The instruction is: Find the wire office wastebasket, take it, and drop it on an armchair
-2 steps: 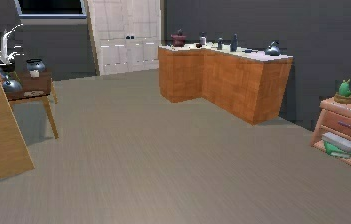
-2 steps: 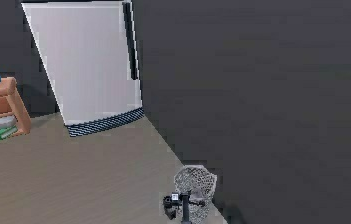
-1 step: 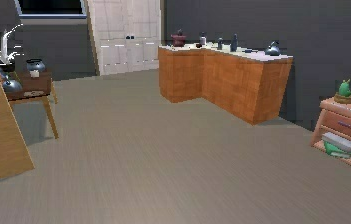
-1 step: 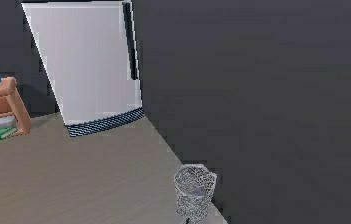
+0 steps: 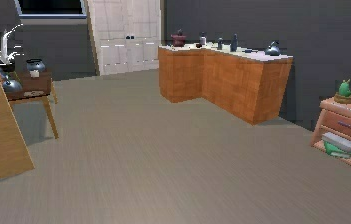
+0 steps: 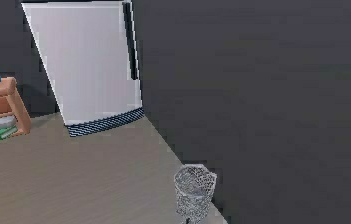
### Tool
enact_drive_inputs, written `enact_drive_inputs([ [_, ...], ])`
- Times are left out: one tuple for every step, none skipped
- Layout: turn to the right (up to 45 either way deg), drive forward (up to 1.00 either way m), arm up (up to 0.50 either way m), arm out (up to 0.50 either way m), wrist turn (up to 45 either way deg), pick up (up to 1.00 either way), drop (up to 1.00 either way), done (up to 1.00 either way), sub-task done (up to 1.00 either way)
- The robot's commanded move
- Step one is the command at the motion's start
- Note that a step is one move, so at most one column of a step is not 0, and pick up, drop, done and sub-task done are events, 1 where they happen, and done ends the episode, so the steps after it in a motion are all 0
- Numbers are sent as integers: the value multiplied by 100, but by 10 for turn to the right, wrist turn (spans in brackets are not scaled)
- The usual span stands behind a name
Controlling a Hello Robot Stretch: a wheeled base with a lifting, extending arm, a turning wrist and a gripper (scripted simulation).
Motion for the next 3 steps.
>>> enact_drive_inputs([
  [0,0,10,0,0,0,0,0,0],
  [0,0,50,0,0,0,0,0,0],
  [0,0,42,0,0,0,0,0,0],
])
